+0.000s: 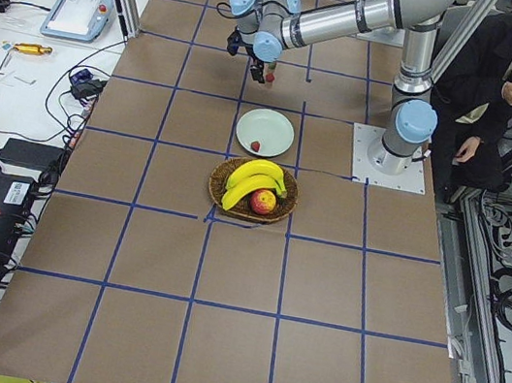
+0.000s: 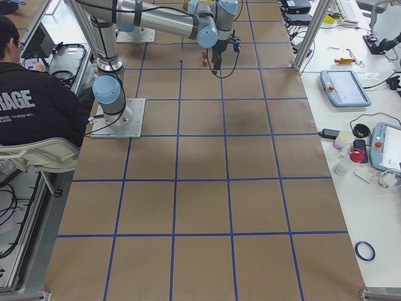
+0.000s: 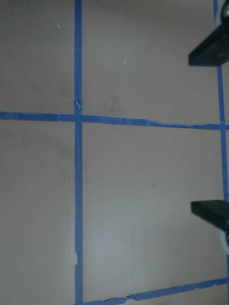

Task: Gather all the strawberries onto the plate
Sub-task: 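Move the left gripper back over the next strawberry, then close the left gripper on the strawberry and lift it, then carry the strawberry onto the plate and release it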

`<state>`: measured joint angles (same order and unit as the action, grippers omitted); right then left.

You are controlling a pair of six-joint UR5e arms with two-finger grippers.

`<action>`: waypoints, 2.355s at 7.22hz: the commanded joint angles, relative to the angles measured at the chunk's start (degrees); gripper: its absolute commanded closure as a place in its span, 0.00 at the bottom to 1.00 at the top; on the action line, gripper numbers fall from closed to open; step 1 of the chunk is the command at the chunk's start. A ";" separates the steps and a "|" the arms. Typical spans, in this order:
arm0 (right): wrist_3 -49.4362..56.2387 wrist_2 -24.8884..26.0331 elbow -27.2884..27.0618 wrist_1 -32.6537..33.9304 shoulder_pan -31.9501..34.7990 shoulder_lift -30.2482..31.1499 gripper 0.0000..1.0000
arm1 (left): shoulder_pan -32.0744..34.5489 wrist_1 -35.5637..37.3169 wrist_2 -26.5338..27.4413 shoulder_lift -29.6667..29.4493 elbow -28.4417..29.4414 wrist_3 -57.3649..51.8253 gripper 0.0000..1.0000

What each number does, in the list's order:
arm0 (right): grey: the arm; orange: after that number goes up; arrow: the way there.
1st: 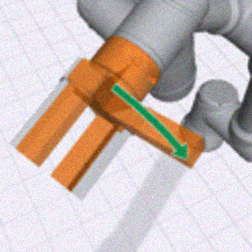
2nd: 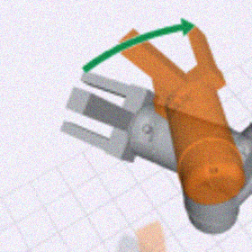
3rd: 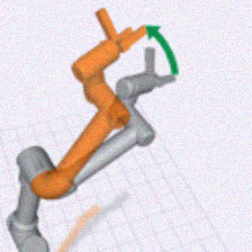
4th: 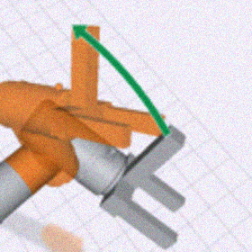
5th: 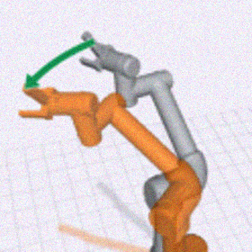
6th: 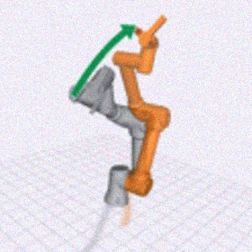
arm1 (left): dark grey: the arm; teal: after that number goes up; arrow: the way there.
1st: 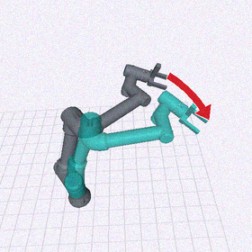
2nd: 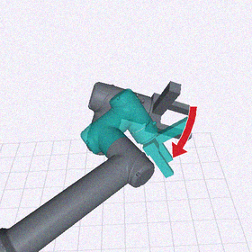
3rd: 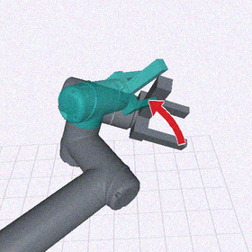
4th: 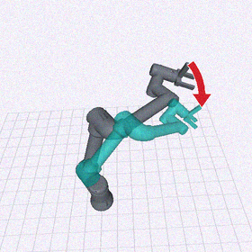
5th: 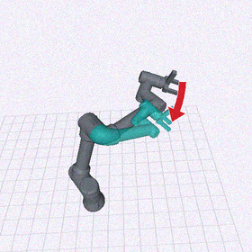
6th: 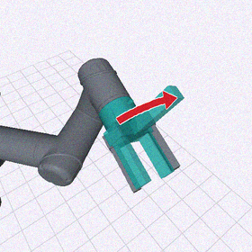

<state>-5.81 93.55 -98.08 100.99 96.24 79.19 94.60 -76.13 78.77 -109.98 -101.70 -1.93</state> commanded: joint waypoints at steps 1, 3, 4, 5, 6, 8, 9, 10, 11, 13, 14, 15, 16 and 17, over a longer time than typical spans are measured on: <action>0.01 0.05 0.00 0.00 0.00 0.00 0.00 | 0.67 0.36 -2.92 -3.03 -0.08 -0.53 0.03; 0.10 0.14 -0.35 0.70 0.00 0.00 0.00 | 2.07 1.15 -2.92 -6.03 -0.16 -0.44 0.09; 0.19 0.14 -0.79 1.31 0.00 0.00 0.00 | 2.77 1.16 -2.92 -6.91 -0.08 -0.27 0.10; 0.10 0.14 -0.88 1.32 0.00 0.00 0.00 | 2.78 2.03 -3.01 -7.70 -0.08 -0.27 0.13; 0.01 0.14 -0.88 1.41 0.00 0.09 0.00 | 3.04 2.30 -2.93 -8.06 -0.16 -0.09 0.18; 0.01 0.22 -0.88 1.93 0.00 0.09 0.00 | 3.13 2.30 -2.66 -8.06 0.01 -0.09 0.93; 0.01 0.22 -0.88 1.93 0.00 0.09 0.00 | 3.13 2.30 -2.40 -8.06 0.10 -0.26 1.00; 0.19 0.22 -0.88 2.02 0.00 0.00 0.00 | 3.13 2.30 -2.22 -7.63 0.27 -0.44 1.00; 0.10 0.31 -0.88 1.93 0.00 0.09 0.00 | 3.13 2.30 -2.05 -5.88 0.45 -0.53 1.00; 0.45 0.40 -0.88 2.02 -0.09 0.00 0.00 | 3.05 0.12 3.64 -3.59 2.81 -0.70 1.00; 0.45 0.66 -0.88 2.11 -0.09 0.00 0.00 | 2.78 -4.25 4.45 -2.27 4.04 -0.79 1.00; 0.36 0.75 -0.88 2.11 -0.17 0.09 0.00 | 1.56 -6.03 8.81 -1.04 4.14 -2.88 1.00; 0.02 0.84 -0.36 2.20 -0.17 0.18 0.00 | -1.15 -7.53 11.03 -0.25 3.62 -5.60 1.00; 0.01 2.93 -0.44 2.02 -0.35 0.18 0.00 | -3.96 -9.46 16.10 -0.06 3.18 -10.24 1.00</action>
<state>-5.67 94.83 -98.63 103.11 96.03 79.32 93.82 -83.26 89.73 -110.63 -98.09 -7.52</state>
